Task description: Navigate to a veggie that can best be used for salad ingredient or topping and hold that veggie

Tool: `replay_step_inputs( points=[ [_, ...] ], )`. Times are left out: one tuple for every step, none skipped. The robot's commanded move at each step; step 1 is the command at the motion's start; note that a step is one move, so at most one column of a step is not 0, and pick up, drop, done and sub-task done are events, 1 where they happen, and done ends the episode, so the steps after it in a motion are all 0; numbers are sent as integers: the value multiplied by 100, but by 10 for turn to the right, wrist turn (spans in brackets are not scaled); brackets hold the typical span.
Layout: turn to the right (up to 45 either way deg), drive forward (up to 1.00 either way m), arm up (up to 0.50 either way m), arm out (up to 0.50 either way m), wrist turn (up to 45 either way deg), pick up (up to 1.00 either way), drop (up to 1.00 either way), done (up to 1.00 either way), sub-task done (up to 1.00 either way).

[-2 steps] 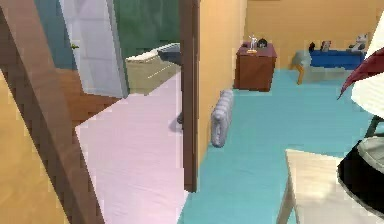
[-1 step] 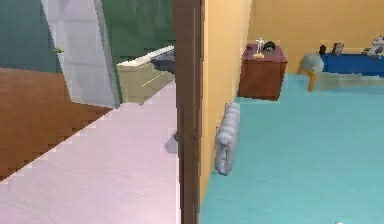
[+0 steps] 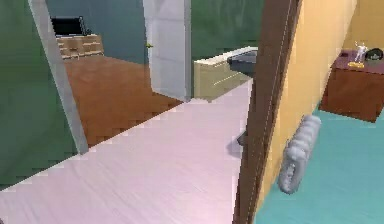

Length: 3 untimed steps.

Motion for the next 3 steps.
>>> replay_step_inputs(
  points=[
    [0, 65, 0, 0, 0, 0, 0, 0, 0],
    [-240, 0, 0, 0, 0, 0, 0, 0, 0],
    [0, 100, 0, 0, 0, 0, 0, 0, 0]
  ],
)
